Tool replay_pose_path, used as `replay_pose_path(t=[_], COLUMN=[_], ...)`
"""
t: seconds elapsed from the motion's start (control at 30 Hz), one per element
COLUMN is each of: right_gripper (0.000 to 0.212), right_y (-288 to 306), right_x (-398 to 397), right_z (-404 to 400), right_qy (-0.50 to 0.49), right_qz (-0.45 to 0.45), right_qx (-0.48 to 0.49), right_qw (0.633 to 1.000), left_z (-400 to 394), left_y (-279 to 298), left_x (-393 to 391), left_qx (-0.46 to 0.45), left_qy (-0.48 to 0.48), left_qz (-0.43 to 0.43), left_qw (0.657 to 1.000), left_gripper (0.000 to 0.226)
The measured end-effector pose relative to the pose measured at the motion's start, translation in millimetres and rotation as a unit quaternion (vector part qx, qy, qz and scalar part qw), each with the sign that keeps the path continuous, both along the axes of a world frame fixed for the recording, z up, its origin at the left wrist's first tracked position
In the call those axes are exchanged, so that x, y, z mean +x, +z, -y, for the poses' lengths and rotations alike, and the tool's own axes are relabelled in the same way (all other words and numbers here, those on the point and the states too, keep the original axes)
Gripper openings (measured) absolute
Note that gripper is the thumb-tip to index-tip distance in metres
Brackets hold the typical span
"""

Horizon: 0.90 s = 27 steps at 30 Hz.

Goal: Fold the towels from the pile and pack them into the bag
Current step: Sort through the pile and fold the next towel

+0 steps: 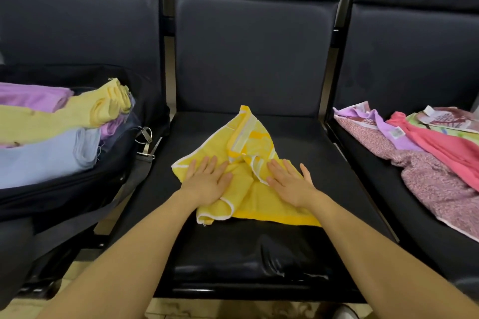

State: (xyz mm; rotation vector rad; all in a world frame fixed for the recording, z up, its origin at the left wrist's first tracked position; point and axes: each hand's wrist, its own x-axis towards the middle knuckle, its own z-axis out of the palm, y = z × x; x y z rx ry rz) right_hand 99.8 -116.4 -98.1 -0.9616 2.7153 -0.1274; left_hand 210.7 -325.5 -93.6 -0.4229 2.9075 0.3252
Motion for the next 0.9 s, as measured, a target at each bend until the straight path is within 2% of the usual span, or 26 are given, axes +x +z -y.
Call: replay_pose_path(t=[0.1, 0.23, 0.3, 0.4, 0.53, 0.6, 0.7, 0.77, 0.83, 0.9], right_gripper=[0.055, 0.059, 0.045, 0.025, 0.042, 0.042, 0.018, 0.015, 0.014, 0.013], right_y=[-0.8, 1.5, 3.7, 6.1, 5.2, 1.7, -2.3, 3.7, 15.4, 28.2], right_x=[-9.1, -4.7, -0.4, 2.6, 11.3, 13.2, 9.7, 8.4, 7.5, 8.0], right_z=[3.6, 3.4, 1.3, -1.0, 9.2, 18.5, 28.8, 30.8, 27.8, 24.5], right_qy=[0.002, -0.010, -0.019, -0.015, -0.039, -0.037, -0.032, -0.072, -0.108, -0.125], right_qz=[-0.004, -0.047, -0.107, -0.156, -0.135, -0.134, -0.155, -0.144, -0.067, -0.017], right_qx=[-0.007, -0.046, -0.089, -0.125, -0.157, -0.166, -0.180, -0.268, -0.393, -0.479], right_qw=[1.000, 0.998, 0.990, 0.980, 0.978, 0.976, 0.971, 0.950, 0.911, 0.869], left_z=[1.1, -8.6, -16.9, -24.3, -22.7, -20.8, -17.0, -13.3, -9.9, -8.2], left_y=[5.4, 13.5, 15.5, 11.7, 5.8, 2.2, -3.7, -3.8, -4.2, -6.3], left_x=[-3.6, -0.2, 4.3, 6.1, 2.2, 0.0, -3.5, -5.6, -7.6, -7.6], left_qx=[0.029, 0.030, 0.010, 0.013, 0.008, -0.010, -0.003, 0.028, 0.051, 0.057], left_qy=[0.011, -0.011, -0.045, -0.035, 0.045, 0.065, 0.069, 0.090, 0.108, 0.109], left_qz=[-0.012, -0.089, -0.110, -0.118, -0.167, -0.167, -0.169, -0.195, -0.207, -0.212], left_qw=[0.999, 0.995, 0.993, 0.992, 0.985, 0.984, 0.983, 0.976, 0.971, 0.970], left_gripper=[0.059, 0.059, 0.057, 0.054, 0.048, 0.045, 0.041, 0.038, 0.034, 0.030])
